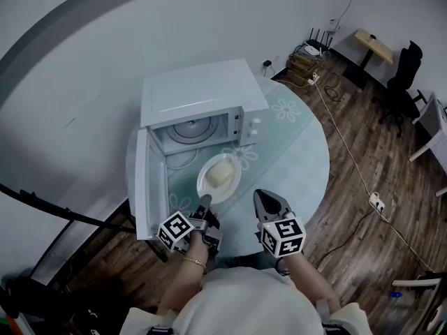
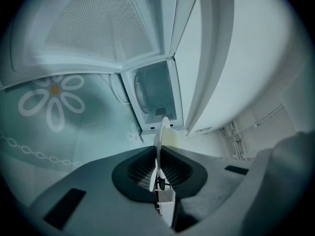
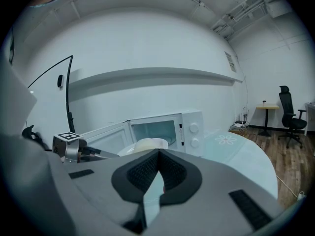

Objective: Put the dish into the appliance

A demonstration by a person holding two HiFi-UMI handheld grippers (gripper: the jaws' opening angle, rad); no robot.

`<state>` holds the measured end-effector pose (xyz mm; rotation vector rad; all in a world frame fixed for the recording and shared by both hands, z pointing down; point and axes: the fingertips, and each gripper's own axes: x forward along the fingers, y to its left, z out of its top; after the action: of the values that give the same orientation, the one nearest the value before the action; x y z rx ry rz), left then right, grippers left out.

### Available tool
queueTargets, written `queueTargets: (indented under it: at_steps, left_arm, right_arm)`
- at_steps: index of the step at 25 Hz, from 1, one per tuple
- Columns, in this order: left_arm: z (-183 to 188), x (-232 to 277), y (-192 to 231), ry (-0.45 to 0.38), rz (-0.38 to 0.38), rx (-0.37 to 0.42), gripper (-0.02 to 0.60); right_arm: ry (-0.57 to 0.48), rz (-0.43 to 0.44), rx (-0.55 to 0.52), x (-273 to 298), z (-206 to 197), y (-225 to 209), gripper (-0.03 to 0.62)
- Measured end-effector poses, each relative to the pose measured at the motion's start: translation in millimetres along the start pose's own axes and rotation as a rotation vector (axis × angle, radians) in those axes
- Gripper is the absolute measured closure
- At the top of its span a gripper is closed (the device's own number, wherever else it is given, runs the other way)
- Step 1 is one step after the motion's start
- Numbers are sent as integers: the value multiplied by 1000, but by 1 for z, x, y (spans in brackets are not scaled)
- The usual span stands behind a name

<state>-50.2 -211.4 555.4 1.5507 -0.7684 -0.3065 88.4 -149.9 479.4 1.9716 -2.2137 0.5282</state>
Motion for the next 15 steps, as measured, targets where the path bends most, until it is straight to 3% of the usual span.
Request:
queueTargets:
  at_steps: [7,15]
  left_arm:
    - [21,27,6,-51,4,-18,549]
    - [54,59,18,-168,21,-72,549]
  right_arm:
    - [27,41,-3,31,1,-12,588]
    - [70,128,-34,75,6,-22,589]
